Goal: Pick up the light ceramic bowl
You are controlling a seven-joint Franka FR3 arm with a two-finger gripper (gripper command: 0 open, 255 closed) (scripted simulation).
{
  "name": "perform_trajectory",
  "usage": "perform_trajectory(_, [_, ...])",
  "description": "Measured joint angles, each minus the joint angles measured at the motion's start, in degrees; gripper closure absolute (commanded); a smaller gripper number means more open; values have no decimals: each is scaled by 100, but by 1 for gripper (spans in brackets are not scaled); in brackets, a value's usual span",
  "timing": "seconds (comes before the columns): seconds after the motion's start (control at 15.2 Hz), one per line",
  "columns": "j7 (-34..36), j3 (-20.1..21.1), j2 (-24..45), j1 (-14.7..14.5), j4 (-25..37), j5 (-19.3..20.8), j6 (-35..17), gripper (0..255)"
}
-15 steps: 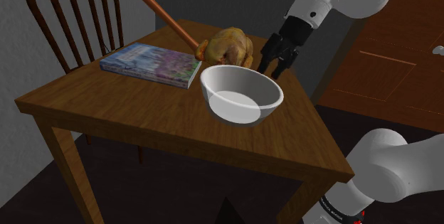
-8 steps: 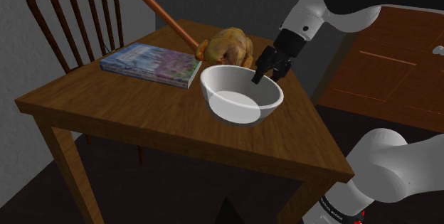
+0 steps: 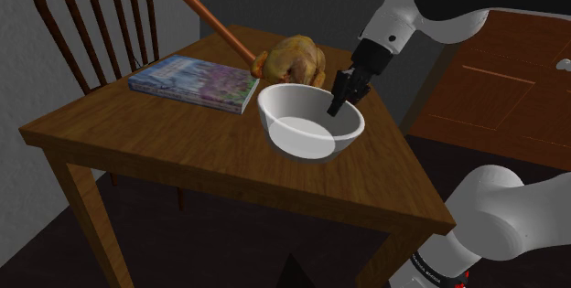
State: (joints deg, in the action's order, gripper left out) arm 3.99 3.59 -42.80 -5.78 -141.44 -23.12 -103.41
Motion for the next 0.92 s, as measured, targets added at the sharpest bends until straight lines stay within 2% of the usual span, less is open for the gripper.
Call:
perform_trajectory(0.26, [10,-1,8,0,31,4,24,255])
perform_trajectory(0.92, [224,-69,113,7,804,97,663,255])
